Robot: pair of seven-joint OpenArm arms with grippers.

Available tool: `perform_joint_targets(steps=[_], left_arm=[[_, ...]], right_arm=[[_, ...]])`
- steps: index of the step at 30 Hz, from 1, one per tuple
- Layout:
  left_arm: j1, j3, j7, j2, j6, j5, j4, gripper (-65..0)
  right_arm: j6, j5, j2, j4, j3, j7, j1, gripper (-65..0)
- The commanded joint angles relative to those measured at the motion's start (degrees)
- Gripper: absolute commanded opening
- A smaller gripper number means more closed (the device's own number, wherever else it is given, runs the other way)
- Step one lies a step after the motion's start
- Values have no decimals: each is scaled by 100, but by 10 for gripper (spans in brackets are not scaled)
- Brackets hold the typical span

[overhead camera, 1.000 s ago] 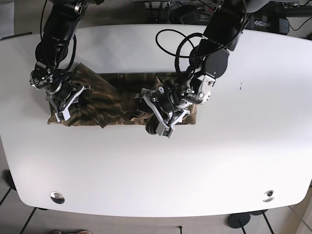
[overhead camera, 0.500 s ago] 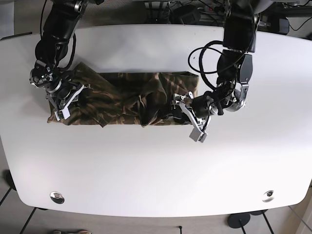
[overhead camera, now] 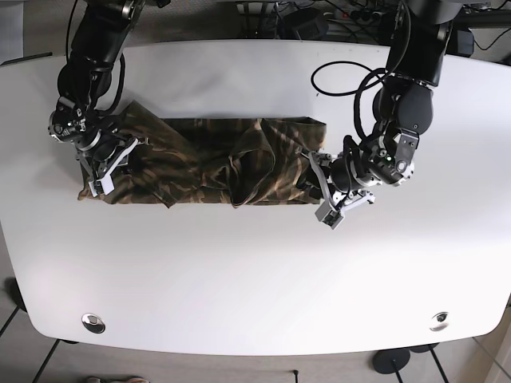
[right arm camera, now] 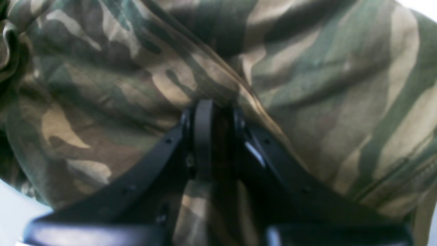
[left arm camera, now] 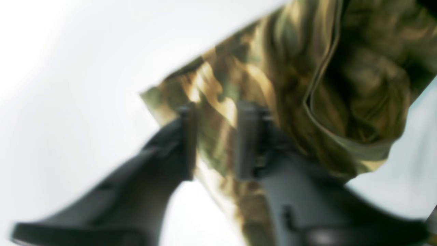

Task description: Fold the T-shirt properly

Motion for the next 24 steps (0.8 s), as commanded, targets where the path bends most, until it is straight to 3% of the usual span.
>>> perform_joint_targets(steps=[1,6,10,16,21,24], left_arm=[[-75,-34,-148,207,-31,177,166,-582],[118,397,-148,585,-57,669,157,-582],[83,1074,-148,779,-57,686,122,-582],[-40,1548,-157,1245,-66,686,122,-582],[-136,1496,-447,1412,-66,660,201,-586],[-101,898,-596,1376,-66,651,570,-586]], right_arm=[[12,62,46,37,7,-32,69,-571],[12,80,46,37,7,-32,60,-571],[12,80,46,37,7,-32,60,-571],[12,80,46,37,7,-32,60,-571],[12,88,46,63,7,-32,60,-571],[12,88,46,151,7,-32,60,-564]])
